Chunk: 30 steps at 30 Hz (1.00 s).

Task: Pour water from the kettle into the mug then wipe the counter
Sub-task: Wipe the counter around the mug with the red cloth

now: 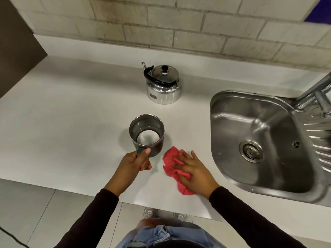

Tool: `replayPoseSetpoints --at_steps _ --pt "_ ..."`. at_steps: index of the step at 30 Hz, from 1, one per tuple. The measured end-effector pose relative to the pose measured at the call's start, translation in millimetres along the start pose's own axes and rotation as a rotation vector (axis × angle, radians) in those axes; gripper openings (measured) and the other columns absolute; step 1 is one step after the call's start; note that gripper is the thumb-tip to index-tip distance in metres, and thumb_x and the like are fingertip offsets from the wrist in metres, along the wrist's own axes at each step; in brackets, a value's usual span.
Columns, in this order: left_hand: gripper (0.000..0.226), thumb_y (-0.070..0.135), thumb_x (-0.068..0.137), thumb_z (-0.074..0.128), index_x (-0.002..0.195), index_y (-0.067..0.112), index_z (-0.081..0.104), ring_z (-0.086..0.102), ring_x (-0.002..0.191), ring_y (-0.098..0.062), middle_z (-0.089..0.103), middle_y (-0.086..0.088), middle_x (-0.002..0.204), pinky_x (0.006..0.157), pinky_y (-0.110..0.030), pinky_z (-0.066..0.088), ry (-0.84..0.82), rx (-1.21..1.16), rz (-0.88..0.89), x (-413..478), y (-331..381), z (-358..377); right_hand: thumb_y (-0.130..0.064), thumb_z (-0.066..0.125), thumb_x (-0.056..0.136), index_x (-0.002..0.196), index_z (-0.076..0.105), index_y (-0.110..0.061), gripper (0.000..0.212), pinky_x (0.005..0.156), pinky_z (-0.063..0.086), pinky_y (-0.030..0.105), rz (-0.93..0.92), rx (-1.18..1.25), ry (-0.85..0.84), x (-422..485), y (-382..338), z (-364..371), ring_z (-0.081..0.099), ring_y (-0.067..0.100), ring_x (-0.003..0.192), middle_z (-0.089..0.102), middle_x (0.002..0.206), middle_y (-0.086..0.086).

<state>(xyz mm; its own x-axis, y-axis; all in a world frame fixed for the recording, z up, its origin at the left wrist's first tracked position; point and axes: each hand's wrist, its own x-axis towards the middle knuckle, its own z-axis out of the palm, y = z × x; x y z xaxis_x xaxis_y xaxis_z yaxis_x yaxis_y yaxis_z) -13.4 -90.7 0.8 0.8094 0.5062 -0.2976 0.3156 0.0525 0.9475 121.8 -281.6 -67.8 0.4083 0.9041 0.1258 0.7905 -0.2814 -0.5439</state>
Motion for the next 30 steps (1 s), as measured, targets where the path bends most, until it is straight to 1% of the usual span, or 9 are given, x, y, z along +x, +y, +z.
replayPoseSetpoints --at_steps 4,6,9,14,20,23,26,28,30 --pt "0.053 0.040 0.090 0.051 0.041 0.024 0.036 0.059 0.054 -0.006 0.047 -0.006 0.053 0.073 -0.029 0.047 -0.016 0.037 -0.018 3 -10 8 -0.015 0.060 0.085 0.122 0.062 -0.017 0.037 0.117 0.008 0.044 0.319 -0.065 0.195 1 9 -4 0.033 0.032 0.139 0.053 0.140 0.010" --pt "0.055 0.035 0.093 0.050 0.040 0.025 0.037 0.059 0.053 -0.004 0.048 -0.004 0.053 0.071 -0.025 0.046 -0.022 0.056 -0.025 4 -15 11 -0.013 0.060 0.086 0.119 0.064 -0.015 0.034 0.116 0.007 0.045 0.392 -0.083 0.256 6 9 -3 0.034 0.036 0.137 0.054 0.138 0.012" --pt "0.055 0.035 0.093 0.050 0.040 0.026 0.037 0.059 0.052 -0.003 0.048 0.005 0.046 0.069 -0.023 0.045 -0.043 0.064 -0.032 7 -20 14 -0.014 0.056 0.087 0.120 0.063 -0.014 0.034 0.115 0.007 0.045 0.414 -0.083 0.274 10 5 -3 0.035 0.038 0.136 0.053 0.138 0.012" --pt "0.056 0.035 0.094 0.049 0.039 0.026 0.039 0.060 0.054 -0.003 0.050 0.006 0.044 0.073 -0.024 0.047 -0.055 0.024 -0.039 6 -25 15 -0.016 0.056 0.086 0.120 0.062 -0.017 0.035 0.116 0.011 0.050 0.424 -0.061 0.273 9 4 -4 0.039 0.036 0.134 0.054 0.135 0.013" --pt "0.049 0.037 0.092 0.049 0.045 0.023 0.056 0.065 0.063 -0.009 0.061 0.003 0.051 0.071 -0.023 0.055 -0.092 -0.080 -0.110 6 -17 12 -0.022 0.060 0.086 0.117 0.064 -0.020 0.032 0.107 0.035 0.053 0.417 -0.067 0.279 5 3 -7 0.042 0.035 0.123 0.054 0.133 0.011" --pt "0.039 0.034 0.093 0.048 0.066 0.012 0.065 0.064 0.067 -0.014 0.066 -0.002 0.066 0.062 -0.025 0.058 0.100 -0.086 -0.083 2 -12 4 -0.027 0.061 0.085 0.125 0.056 -0.027 0.040 0.106 0.035 0.040 0.365 -0.097 0.265 0 2 -9 0.037 0.028 0.125 0.047 0.139 0.009" --pt "0.040 0.026 0.094 0.048 0.056 0.012 0.054 0.049 0.055 -0.015 0.053 -0.003 0.060 0.052 -0.030 0.047 0.457 -0.001 0.046 0 -1 -18 -0.023 0.059 0.086 0.134 0.047 -0.025 0.049 0.109 0.033 0.037 0.297 -0.111 0.192 -3 3 -9 0.039 0.028 0.129 0.045 0.143 0.009" --pt "0.040 0.025 0.090 0.047 0.051 0.016 0.048 0.040 0.050 -0.010 0.047 0.003 0.055 0.054 -0.031 0.036 0.515 -0.011 0.106 0 16 -28 -0.022 0.058 0.089 0.134 0.049 -0.022 0.047 0.110 0.034 0.039 0.282 -0.131 0.186 -1 5 -9 0.042 0.030 0.129 0.049 0.142 0.009" --pt "0.041 0.025 0.090 0.047 0.049 0.022 0.049 0.038 0.047 -0.005 0.046 0.011 0.050 0.048 -0.023 0.034 0.464 -0.105 0.158 2 37 -26 -0.020 0.059 0.090 0.131 0.053 -0.020 0.042 0.110 0.035 0.041 0.298 -0.125 0.205 6 7 -9 0.044 0.033 0.129 0.050 0.140 0.012"
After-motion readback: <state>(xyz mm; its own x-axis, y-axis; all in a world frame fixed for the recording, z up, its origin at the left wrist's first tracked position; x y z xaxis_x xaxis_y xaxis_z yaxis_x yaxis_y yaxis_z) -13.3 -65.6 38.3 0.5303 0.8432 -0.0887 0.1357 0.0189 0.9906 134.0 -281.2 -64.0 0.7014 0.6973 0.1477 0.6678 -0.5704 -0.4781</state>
